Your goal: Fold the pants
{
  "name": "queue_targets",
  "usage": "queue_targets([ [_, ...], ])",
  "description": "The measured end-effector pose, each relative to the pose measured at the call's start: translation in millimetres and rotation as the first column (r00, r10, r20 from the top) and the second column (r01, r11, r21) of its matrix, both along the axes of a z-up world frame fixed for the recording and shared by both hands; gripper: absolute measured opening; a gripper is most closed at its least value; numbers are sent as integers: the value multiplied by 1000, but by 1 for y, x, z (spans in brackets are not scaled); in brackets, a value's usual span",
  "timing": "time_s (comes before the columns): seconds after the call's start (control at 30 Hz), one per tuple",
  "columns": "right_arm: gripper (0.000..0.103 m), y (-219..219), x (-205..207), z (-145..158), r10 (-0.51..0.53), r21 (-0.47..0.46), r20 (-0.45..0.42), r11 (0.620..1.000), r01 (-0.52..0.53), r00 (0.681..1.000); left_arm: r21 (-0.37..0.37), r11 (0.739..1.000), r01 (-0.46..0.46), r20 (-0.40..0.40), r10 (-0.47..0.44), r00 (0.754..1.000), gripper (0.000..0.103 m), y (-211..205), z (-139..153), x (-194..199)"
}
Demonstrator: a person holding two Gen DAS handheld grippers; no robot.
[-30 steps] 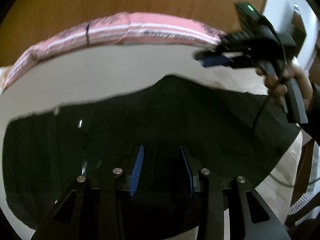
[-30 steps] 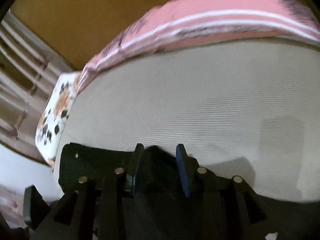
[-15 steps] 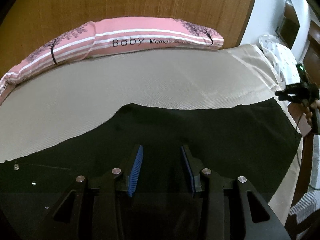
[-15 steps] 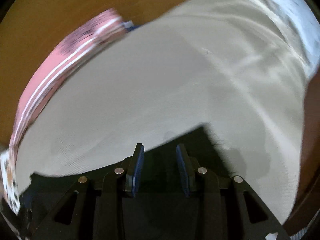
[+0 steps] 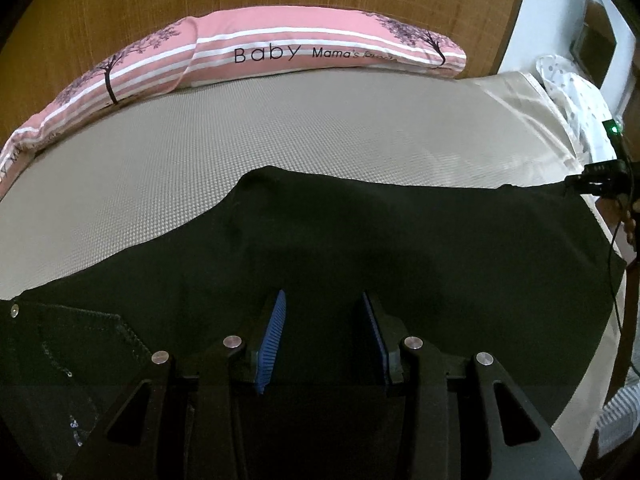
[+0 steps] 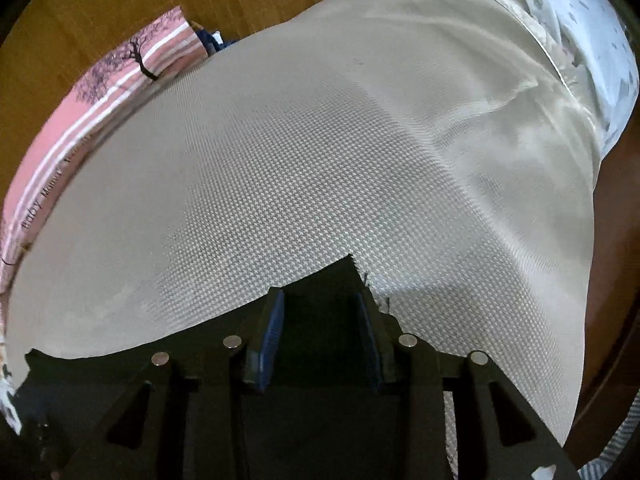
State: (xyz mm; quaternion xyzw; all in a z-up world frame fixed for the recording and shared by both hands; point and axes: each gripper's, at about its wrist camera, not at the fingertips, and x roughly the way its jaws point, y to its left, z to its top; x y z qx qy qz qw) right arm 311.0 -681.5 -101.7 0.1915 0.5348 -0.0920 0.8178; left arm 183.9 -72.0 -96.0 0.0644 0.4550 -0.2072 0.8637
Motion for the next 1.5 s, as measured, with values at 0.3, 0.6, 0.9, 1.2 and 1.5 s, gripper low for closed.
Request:
queue_targets([
  [0.3,10,20,-5,3,11,-125,15,992,-9,1000,-5,1000,-9,26,10,1000,44,-1,-1,-2],
  [0.6,9,10,-8,5,-129,-107,124,984,142,984,-57,993,-103,67,107,992,44,9,-5,-4],
  [0.9,43,12,-26,15,-146,-47,170,987,156,975,-2,998,-69,52,69,996,49,5,2,-4],
  [1.2,44,45,-105,34,10,64,226,998,-25,974,29,993,-113,35,112,993,50,44,9,-33],
  [1.5,19,25,-157,-18,-43,97,149,995,29,988,61,980,-188,54,185,981,54,75,3,-50],
])
